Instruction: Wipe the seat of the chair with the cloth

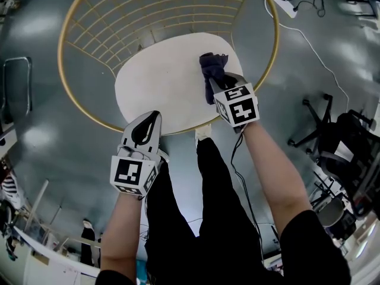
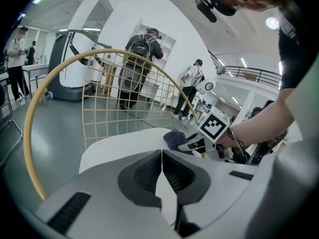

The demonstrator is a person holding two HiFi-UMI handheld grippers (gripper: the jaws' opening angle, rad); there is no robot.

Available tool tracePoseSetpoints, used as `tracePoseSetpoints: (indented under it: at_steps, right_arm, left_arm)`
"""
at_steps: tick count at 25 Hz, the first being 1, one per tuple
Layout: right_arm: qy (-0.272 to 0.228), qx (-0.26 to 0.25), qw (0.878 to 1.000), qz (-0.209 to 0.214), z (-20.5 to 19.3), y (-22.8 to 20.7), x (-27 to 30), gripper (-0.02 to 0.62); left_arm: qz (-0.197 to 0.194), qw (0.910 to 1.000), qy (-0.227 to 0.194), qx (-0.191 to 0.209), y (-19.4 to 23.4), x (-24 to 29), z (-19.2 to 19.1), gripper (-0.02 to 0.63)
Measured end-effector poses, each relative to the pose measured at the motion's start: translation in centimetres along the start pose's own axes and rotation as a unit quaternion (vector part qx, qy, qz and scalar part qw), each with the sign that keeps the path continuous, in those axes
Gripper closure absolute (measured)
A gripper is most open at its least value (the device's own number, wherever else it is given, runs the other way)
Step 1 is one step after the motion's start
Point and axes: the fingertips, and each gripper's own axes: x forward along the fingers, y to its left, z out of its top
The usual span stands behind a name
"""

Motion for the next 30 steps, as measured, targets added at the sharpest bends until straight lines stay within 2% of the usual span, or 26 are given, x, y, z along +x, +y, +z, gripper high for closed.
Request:
tracePoseSetpoints:
  at_steps: [6,14,23,26,30]
  right_arm:
    - [0.002,0.021,0.999,-0.032,-0.3,-3.4,-1.8,0.514]
    - [0.018,0.024,0.996,-0.079,-1.1,-6.8,-4.0,0.514]
    - [0.021,0.019,0.994,-0.103,-0.9,-7.1,-4.8,0.514]
    - [-0.009,0.002,0.996,-0.091,0.1,-5.6,-5.1,0.514]
    - [-0.068,-0.024,0.997,-0.020,3.3,-0.6,-4.6,0.514]
  left_arm:
    - [-0.009,0.9999,0.003,0.010,-1.1,1.0,1.1,0.586]
    - [-0.013,0.9998,-0.001,0.018,-2.4,1.4,2.9,0.586]
    - [-0.008,0.9998,-0.012,0.009,-2.1,0.7,3.1,0.586]
    - [-0.001,0.9999,-0.015,0.003,-1.7,0.0,2.5,0.586]
    - [0.008,0.9997,-0.021,-0.004,-0.4,-1.2,2.2,0.586]
